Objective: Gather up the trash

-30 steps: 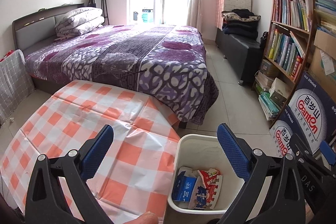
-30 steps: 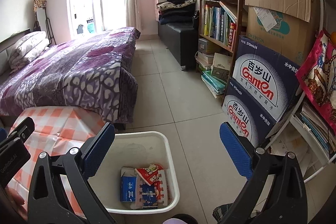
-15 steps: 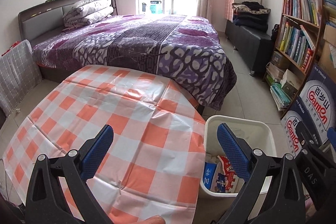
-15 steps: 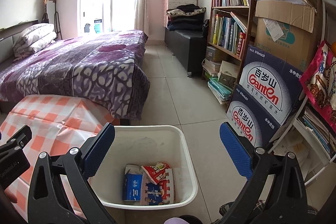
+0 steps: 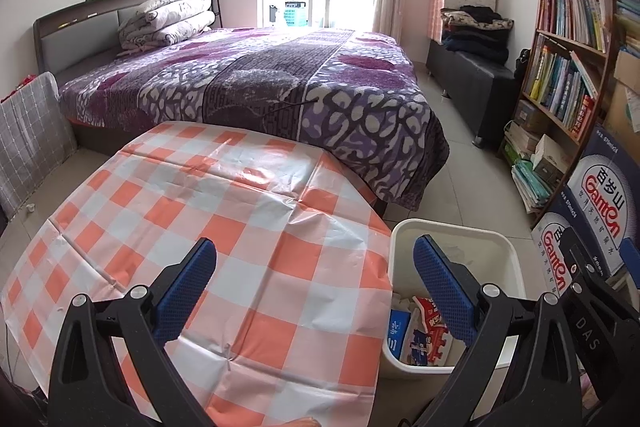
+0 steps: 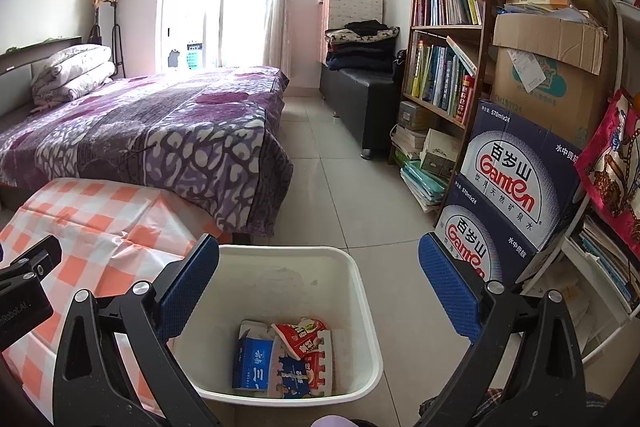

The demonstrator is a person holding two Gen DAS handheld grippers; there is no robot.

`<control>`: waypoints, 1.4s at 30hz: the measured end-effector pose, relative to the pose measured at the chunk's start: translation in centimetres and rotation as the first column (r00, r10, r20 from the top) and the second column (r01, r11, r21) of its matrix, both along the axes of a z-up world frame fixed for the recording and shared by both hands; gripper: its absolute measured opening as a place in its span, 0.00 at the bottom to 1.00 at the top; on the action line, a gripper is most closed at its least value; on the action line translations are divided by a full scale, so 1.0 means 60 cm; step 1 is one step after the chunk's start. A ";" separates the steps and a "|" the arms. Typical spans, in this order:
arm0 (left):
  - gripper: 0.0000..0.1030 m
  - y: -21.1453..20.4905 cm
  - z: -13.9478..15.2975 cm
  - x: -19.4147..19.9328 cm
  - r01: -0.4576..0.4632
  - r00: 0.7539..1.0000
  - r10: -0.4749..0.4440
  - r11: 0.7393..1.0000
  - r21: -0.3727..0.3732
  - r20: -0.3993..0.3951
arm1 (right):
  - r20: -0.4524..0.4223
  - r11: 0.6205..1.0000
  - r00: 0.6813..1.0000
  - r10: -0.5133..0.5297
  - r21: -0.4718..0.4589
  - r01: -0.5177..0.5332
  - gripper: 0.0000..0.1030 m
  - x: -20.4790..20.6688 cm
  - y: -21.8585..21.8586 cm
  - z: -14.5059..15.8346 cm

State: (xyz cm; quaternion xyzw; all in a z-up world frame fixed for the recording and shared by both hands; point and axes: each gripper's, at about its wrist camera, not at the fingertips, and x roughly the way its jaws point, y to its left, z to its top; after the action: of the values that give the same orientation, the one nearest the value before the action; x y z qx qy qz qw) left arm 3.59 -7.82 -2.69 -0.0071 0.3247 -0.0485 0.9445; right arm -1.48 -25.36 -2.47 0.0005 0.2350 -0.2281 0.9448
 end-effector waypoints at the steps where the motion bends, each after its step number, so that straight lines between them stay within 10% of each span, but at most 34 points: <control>1: 0.93 0.000 0.000 0.000 -0.001 1.000 0.001 1.000 0.001 0.001 | 0.002 1.000 1.000 0.001 0.002 -0.001 0.93 0.000 0.000 0.000; 42: 0.90 -0.007 -0.011 -0.003 0.021 1.000 -0.022 0.999 0.034 0.020 | -0.002 0.999 1.000 0.025 0.042 -0.025 0.93 0.002 0.006 -0.008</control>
State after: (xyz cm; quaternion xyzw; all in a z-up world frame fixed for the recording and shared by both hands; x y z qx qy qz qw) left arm 3.44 -8.23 -3.35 0.0128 0.3161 -0.0533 0.9472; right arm -1.37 -24.99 -2.93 0.0170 0.2411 -0.2111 0.9471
